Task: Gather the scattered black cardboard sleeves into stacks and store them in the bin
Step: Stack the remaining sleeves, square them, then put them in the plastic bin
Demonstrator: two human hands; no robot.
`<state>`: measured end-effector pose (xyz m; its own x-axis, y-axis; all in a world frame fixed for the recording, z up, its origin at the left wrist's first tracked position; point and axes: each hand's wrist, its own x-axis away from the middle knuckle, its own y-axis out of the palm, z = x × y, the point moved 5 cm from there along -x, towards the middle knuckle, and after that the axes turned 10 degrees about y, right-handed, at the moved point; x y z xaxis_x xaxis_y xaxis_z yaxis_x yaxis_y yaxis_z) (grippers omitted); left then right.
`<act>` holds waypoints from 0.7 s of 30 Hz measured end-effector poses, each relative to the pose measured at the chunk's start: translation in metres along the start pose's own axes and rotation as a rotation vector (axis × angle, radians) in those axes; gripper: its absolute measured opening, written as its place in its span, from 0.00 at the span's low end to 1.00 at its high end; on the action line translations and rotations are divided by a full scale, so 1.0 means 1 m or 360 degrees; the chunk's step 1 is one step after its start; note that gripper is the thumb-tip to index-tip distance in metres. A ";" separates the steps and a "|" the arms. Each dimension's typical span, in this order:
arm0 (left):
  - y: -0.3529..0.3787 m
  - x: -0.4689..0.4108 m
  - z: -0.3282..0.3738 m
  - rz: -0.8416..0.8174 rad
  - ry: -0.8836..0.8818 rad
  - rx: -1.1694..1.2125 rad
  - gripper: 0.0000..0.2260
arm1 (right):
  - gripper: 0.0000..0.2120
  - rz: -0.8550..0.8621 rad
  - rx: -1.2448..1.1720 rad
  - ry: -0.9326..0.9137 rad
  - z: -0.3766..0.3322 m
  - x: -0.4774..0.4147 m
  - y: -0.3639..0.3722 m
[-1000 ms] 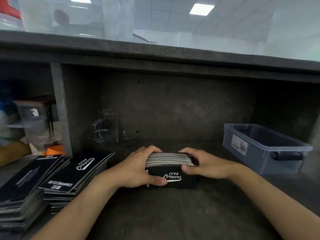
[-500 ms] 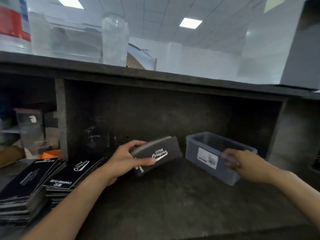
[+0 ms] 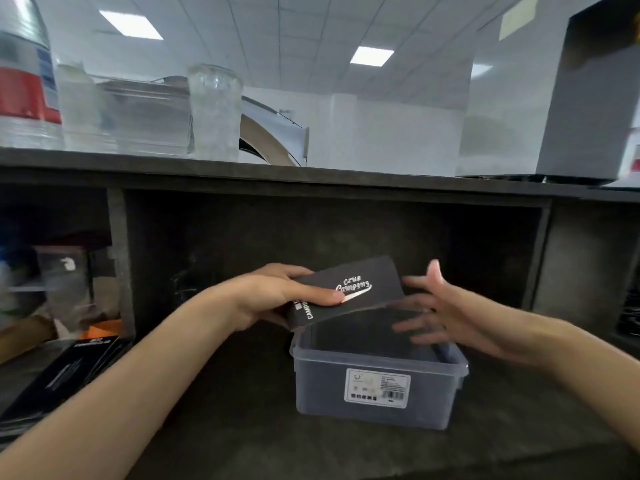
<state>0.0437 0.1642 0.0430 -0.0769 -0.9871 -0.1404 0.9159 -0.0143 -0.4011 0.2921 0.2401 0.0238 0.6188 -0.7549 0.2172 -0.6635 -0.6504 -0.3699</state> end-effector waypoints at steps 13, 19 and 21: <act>0.020 -0.041 -0.017 0.0268 0.0176 -0.0640 0.35 | 0.32 0.0283 -0.0709 0.0271 0.019 -0.045 0.003; 0.045 -0.023 -0.053 0.0187 -0.0012 -0.0474 0.23 | 0.26 0.0333 -0.0473 0.0505 0.027 -0.047 0.006; 0.044 -0.022 -0.058 0.0319 -0.0048 -0.0416 0.23 | 0.23 0.0258 -0.0492 0.0615 0.028 -0.053 0.014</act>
<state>0.0630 0.1949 -0.0241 0.1102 -0.9704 -0.2147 0.7794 0.2184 -0.5872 0.2618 0.2731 -0.0181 0.3364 -0.7861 0.5186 -0.8671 -0.4734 -0.1551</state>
